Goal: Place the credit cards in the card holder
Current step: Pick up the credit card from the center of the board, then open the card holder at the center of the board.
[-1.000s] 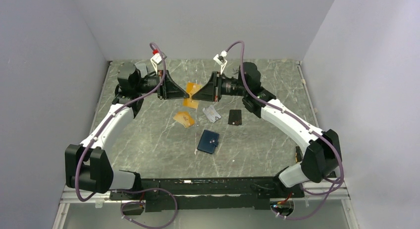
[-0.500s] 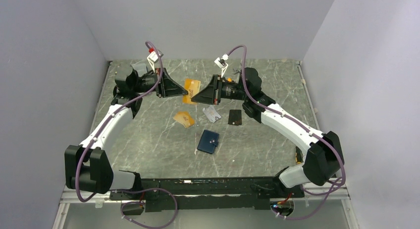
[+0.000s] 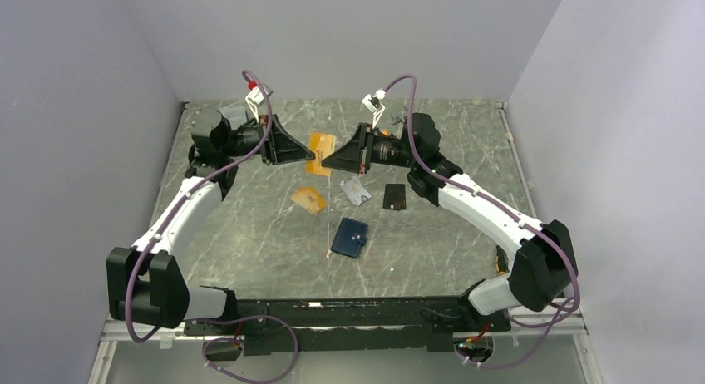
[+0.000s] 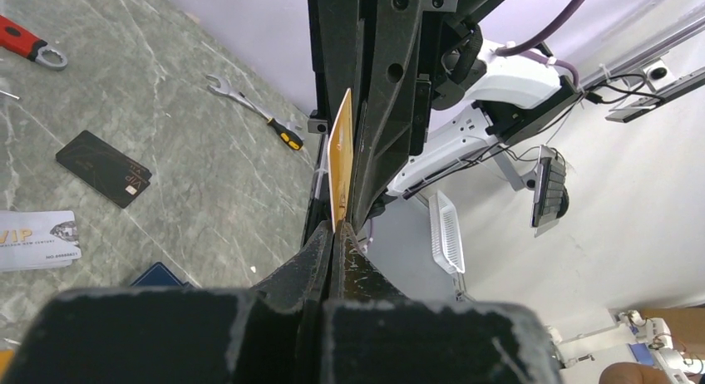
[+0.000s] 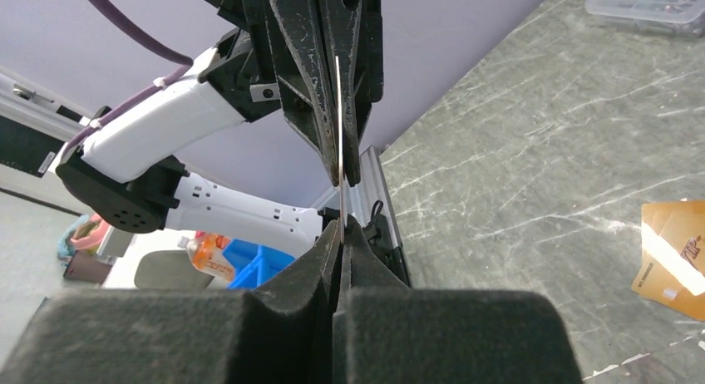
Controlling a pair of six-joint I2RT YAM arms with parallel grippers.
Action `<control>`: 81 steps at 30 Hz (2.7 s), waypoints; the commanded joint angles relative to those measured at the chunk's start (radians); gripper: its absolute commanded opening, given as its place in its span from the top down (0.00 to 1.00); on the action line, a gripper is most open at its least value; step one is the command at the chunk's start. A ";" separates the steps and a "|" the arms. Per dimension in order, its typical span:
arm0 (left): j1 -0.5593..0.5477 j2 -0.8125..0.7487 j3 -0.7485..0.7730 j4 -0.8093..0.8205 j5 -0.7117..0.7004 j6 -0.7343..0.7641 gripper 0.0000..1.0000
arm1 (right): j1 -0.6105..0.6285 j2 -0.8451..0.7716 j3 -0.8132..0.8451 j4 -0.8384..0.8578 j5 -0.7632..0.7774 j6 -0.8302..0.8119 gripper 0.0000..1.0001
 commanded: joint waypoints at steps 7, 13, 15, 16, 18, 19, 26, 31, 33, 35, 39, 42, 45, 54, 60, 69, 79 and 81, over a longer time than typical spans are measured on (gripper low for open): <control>-0.031 -0.018 0.034 -0.365 -0.084 0.294 0.71 | -0.002 -0.038 0.131 -0.425 0.117 -0.214 1.00; -0.011 -0.003 0.111 -0.693 -0.289 0.514 0.60 | 0.016 -0.009 0.057 -0.885 0.414 -0.294 1.00; 0.008 -0.003 0.105 -0.725 -0.358 0.523 0.61 | 0.060 0.015 0.014 -0.939 0.494 -0.273 1.00; 0.022 -0.003 0.101 -0.732 -0.382 0.523 0.61 | 0.088 0.036 0.003 -0.957 0.520 -0.267 1.00; 0.055 0.000 0.090 -0.732 -0.402 0.508 0.61 | 0.138 0.089 0.016 -1.011 0.573 -0.255 1.00; 0.071 0.001 0.085 -0.726 -0.401 0.500 0.61 | 0.153 0.114 0.027 -1.026 0.587 -0.254 1.00; 0.102 -0.016 0.076 -0.735 -0.419 0.500 0.61 | 0.224 0.283 0.143 -1.115 0.624 -0.269 1.00; 0.102 -0.033 0.068 -0.749 -0.441 0.516 0.62 | 0.224 0.310 0.148 -1.128 0.635 -0.269 1.00; 0.102 -0.038 0.067 -0.755 -0.445 0.522 0.62 | 0.220 0.303 0.145 -1.144 0.656 -0.271 1.00; 0.099 -0.040 0.072 -0.769 -0.456 0.535 0.62 | 0.220 0.300 0.136 -1.154 0.671 -0.272 1.00; 0.087 -0.043 0.081 -0.808 -0.491 0.561 0.62 | 0.212 0.282 0.105 -1.159 0.693 -0.264 1.00; 0.067 -0.045 0.081 -0.829 -0.521 0.586 0.62 | 0.204 0.260 0.084 -1.159 0.706 -0.256 1.00; 0.042 -0.043 0.084 -0.844 -0.541 0.606 0.62 | 0.195 0.232 0.060 -1.157 0.715 -0.248 1.00; -0.198 0.008 0.148 -0.980 -0.646 0.852 0.59 | 0.174 0.171 -0.040 -1.106 0.724 -0.209 1.00; -0.406 0.127 0.169 -1.080 -0.815 1.061 0.55 | 0.131 0.144 -0.142 -1.022 0.714 -0.177 1.00; -0.532 0.259 0.195 -1.008 -0.914 1.031 0.21 | -0.007 0.071 -0.308 -0.863 0.585 -0.145 1.00; -0.683 0.435 0.349 -1.075 -1.106 1.014 0.08 | -0.084 0.071 -0.446 -0.662 0.395 -0.161 1.00; -0.691 0.464 0.362 -1.059 -1.100 1.007 0.08 | -0.091 0.071 -0.456 -0.654 0.378 -0.171 1.00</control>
